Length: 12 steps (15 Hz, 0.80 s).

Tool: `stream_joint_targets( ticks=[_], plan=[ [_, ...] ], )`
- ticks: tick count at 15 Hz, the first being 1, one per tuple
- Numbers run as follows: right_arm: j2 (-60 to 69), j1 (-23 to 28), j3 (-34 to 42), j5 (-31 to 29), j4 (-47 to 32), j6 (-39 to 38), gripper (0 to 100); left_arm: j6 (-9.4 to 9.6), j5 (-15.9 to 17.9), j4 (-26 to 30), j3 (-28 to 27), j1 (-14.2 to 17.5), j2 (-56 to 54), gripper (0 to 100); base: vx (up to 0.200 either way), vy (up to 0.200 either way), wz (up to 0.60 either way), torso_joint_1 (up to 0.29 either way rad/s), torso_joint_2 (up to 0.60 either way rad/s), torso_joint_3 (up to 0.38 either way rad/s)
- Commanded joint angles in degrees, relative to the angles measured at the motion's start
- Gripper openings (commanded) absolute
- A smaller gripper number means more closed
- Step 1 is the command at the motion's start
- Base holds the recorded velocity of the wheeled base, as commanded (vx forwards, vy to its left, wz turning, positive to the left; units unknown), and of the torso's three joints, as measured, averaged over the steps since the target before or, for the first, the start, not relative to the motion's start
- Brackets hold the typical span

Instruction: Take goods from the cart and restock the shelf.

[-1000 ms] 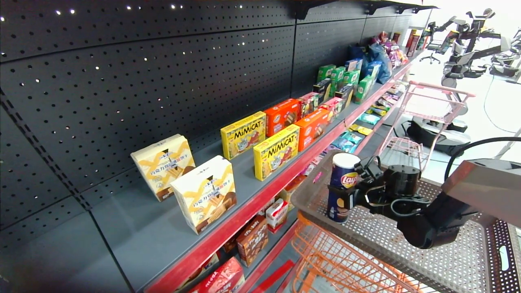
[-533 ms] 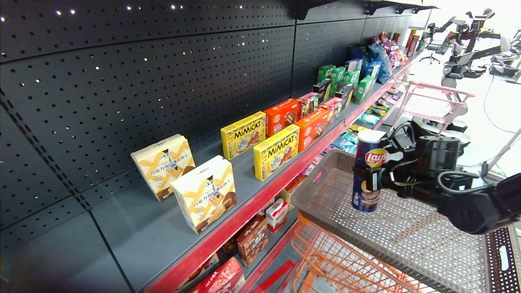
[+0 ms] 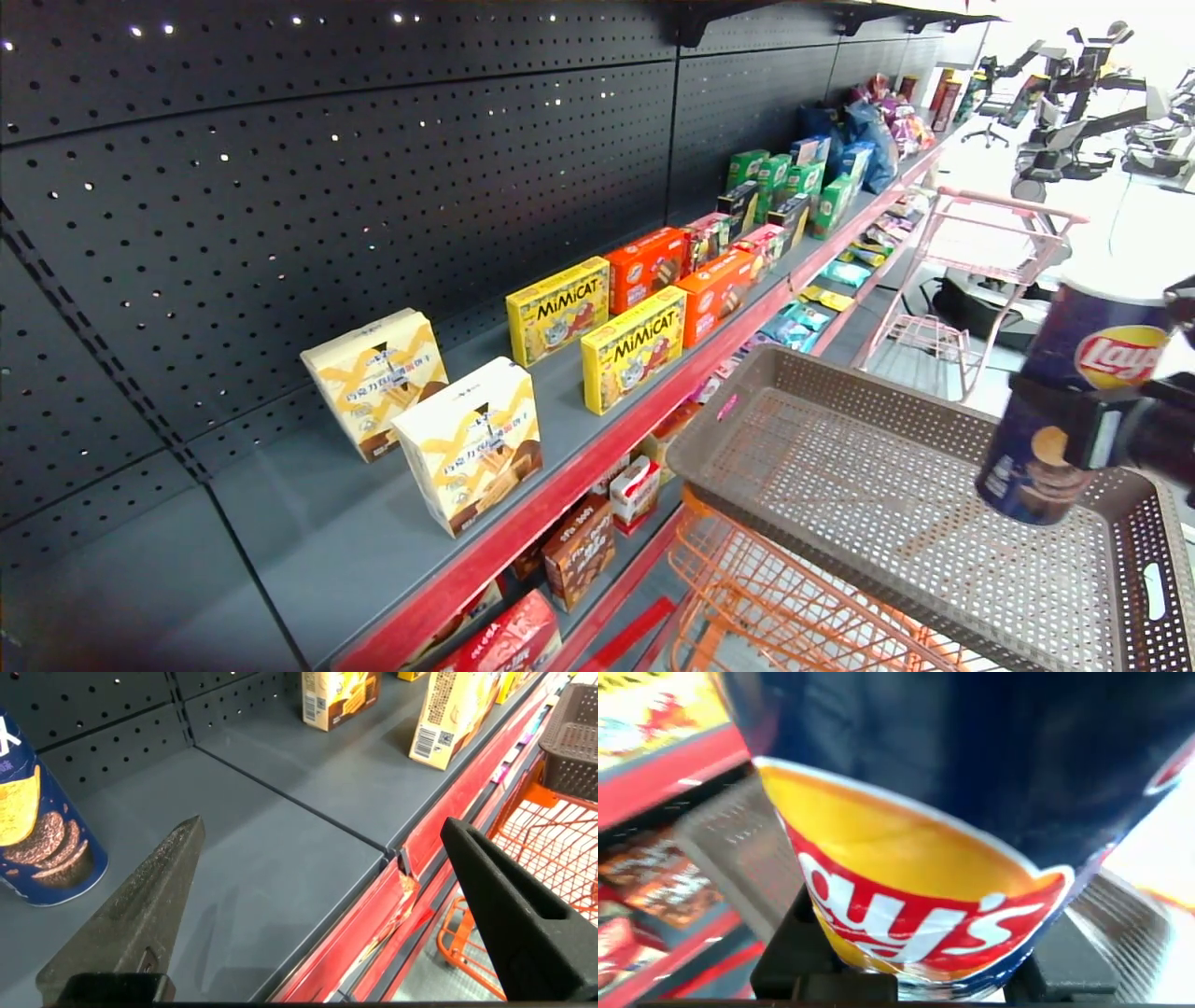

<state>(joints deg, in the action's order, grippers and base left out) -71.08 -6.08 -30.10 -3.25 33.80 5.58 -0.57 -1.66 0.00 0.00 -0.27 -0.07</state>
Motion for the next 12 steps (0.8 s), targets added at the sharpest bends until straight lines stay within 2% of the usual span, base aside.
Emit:
stream_joint_targets(
  ticks=[1, 2, 4, 6, 9, 12],
  plan=[
    [20.9, 6.08, 9.18, -2.81, -7.44, 0.04, 0, -0.04, -0.01, 0.0, 0.0, -0.08, 0.07, 100, 0.0, 0.0, 0.0, 0.0, 0.0, 0.0],
    [25.47, 7.58, 10.67, -2.72, -10.78, 0.04, 0, -0.04, -0.01, 0.0, 0.0, 0.0, 0.07, 100, 0.0, 0.0, 0.0, 0.0, 0.0, 0.0],
    [38.56, 9.69, 12.26, -2.9, -24.49, 0.13, 0, -0.04, -0.01, 0.0, 0.0, 0.0, 0.07, 100, 0.0, 0.0, 0.0, 0.0, 0.0, 0.0],
    [43.84, 11.53, 11.91, -4.22, -31.7, 0.13, 0, 0.05, -0.01, 0.0, 0.0, 0.0, 0.07, 100, 0.0, 0.0, 0.0, 0.0, 0.0, 0.0],
    [44.98, 10.83, 11.2, -4.3, -32.05, 0.13, 0, 0.05, -0.01, 0.0, 0.0, 0.0, 0.07, 100, 0.0, 0.0, 0.0, 0.0, 0.0, 0.0],
    [45.07, 9.34, 10.85, -4.3, -32.05, 0.13, 0, -0.04, -0.01, 0.0, 0.0, 0.0, 0.07, 100, 0.0, 0.0, 0.6, 0.001, 0.0, 0.005]
  ],
)
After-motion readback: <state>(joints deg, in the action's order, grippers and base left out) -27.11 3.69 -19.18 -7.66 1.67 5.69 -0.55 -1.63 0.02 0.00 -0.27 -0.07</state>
